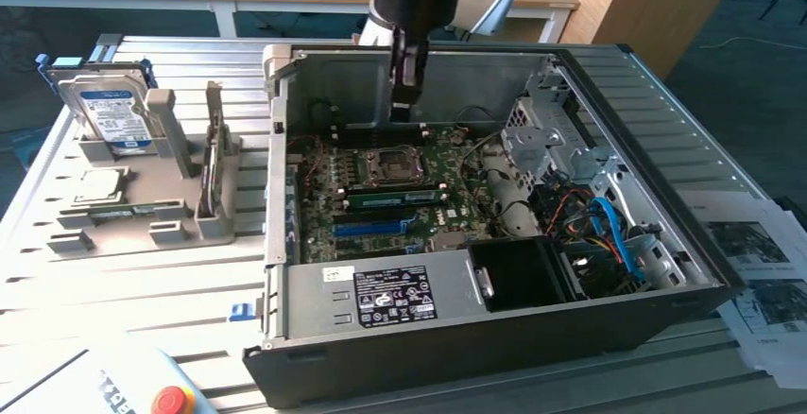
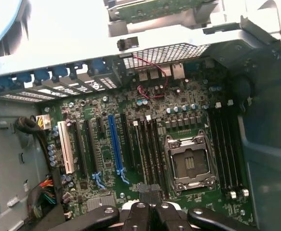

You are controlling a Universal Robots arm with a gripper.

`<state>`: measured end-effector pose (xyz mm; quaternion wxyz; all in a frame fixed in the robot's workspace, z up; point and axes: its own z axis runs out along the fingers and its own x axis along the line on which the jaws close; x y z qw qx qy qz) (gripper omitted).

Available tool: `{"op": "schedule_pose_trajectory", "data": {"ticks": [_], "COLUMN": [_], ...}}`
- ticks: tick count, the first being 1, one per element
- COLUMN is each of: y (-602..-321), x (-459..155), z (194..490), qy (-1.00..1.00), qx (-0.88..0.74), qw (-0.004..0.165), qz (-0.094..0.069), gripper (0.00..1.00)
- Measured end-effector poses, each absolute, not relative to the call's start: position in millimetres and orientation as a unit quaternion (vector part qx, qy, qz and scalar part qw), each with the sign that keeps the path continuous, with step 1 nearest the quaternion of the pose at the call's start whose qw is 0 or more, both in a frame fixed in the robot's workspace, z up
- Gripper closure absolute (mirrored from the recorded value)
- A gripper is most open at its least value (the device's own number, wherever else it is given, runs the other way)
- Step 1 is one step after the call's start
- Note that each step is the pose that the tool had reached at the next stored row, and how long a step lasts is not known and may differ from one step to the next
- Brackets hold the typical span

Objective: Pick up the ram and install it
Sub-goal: 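Press down the ram until it locks into place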

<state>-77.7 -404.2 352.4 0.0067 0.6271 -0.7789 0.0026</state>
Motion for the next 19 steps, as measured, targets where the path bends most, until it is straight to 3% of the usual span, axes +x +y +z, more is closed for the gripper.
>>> {"op": "schedule_pose_trajectory", "data": {"ticks": [19], "y": [-404.1], "x": [-77.8], "z": [352.4], "qy": [-0.867], "qx": [0.498], "qw": [0.007], "qz": [0.002], "gripper": [0.9]}}
